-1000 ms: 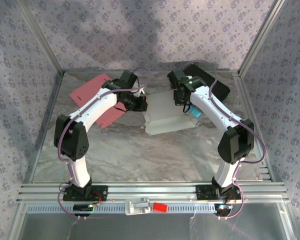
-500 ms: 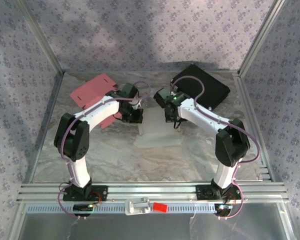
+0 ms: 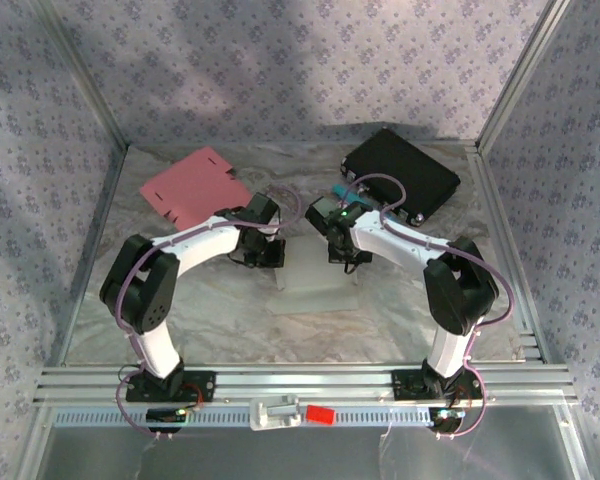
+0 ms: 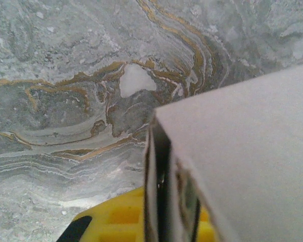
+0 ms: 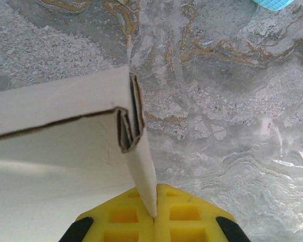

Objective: Fold the paper box

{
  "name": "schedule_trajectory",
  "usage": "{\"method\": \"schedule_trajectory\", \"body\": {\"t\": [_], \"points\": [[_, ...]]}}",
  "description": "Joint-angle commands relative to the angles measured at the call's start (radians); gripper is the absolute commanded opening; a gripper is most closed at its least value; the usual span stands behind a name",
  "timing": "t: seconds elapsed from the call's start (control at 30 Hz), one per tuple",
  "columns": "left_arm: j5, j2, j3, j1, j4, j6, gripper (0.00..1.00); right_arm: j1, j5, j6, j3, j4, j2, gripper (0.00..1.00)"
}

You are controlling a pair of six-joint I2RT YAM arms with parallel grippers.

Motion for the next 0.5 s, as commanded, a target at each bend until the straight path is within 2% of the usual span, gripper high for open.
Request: {"method": "schedule_trajectory", "body": {"t": [0.0,0.1,0.23,0.33,0.47], "points": [[-0.107,-0.002,-0.031,-0.019,0.029,-0.062,0.07,0.007,0.01,0.055,-0.022,-0.026,-0.001,0.0],[-0.175,0.0,-0.019,-0.047,0.009,-0.081,0.07,0.009,0.011,0.061,-0.02,-0.028,0.0,0.0],[-0.298,0.033,0.044,-0.083,-0.102,-0.13,0.0,0.019,0.022,0.071,-0.011,-0.043,0.003,0.0],[-0.393,0.062,0.093,-0.112,-0.209,-0.167,0.0,0.02,0.022,0.085,-0.009,-0.054,0.01,0.0],[-0.464,0.073,0.11,-0.14,-0.258,-0.209,0.0,0.021,0.017,0.086,-0.007,-0.054,0.012,0.0]]}}
